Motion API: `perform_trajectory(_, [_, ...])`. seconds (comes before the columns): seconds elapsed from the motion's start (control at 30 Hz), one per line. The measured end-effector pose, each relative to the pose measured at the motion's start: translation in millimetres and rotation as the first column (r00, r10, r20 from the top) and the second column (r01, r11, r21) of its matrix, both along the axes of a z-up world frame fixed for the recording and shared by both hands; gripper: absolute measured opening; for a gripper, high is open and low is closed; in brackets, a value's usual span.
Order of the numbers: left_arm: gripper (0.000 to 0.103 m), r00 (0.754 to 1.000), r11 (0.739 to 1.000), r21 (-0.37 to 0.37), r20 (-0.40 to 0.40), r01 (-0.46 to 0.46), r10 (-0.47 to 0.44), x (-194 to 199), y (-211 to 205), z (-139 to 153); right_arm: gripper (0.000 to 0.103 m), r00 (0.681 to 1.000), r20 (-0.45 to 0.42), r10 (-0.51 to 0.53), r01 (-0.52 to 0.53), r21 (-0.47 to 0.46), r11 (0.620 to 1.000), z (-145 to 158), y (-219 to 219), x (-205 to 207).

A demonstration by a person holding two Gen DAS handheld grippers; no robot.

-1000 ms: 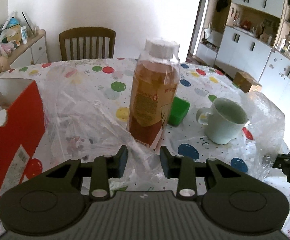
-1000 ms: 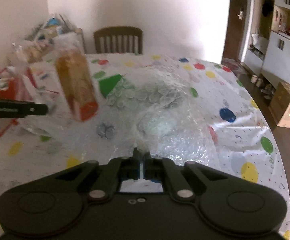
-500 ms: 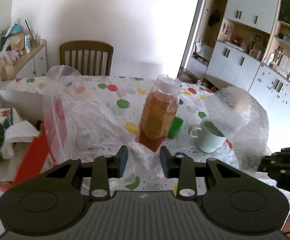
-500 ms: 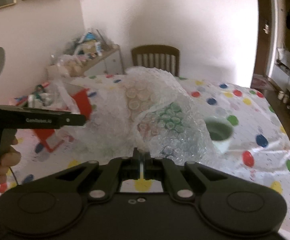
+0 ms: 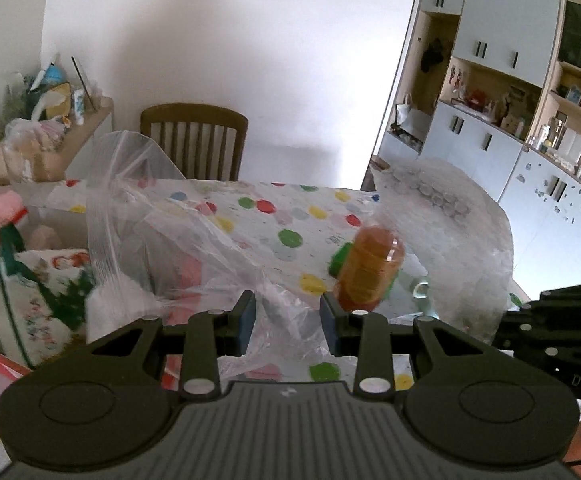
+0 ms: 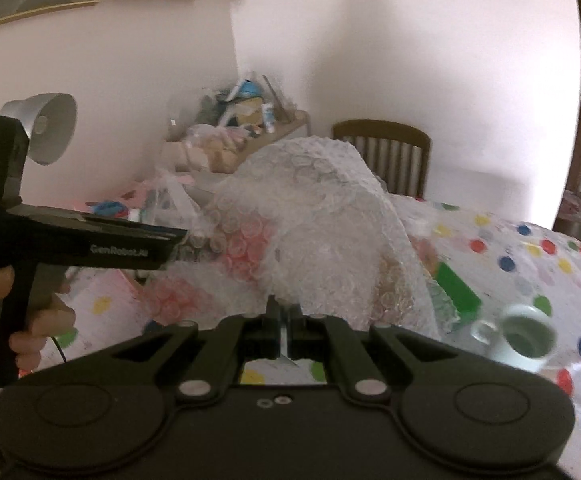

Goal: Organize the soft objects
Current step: 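Lift and carry the plastic bag and bubble wrap with both grippers into the box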

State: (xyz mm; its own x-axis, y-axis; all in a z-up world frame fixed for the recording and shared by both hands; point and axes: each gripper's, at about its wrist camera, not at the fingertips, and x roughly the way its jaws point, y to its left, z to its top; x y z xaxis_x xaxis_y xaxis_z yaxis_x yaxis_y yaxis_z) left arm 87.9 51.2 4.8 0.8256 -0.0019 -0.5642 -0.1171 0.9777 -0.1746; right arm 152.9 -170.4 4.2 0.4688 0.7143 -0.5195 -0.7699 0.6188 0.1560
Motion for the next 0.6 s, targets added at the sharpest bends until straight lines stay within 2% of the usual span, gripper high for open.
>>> perform_trajectory(0.6, [0.034,0.996,0.994,0.086,-0.044,-0.068,0.072,-20,123,2,0.002,0.982,0.043,0.181,-0.182,0.01,0.983,26,145,-19])
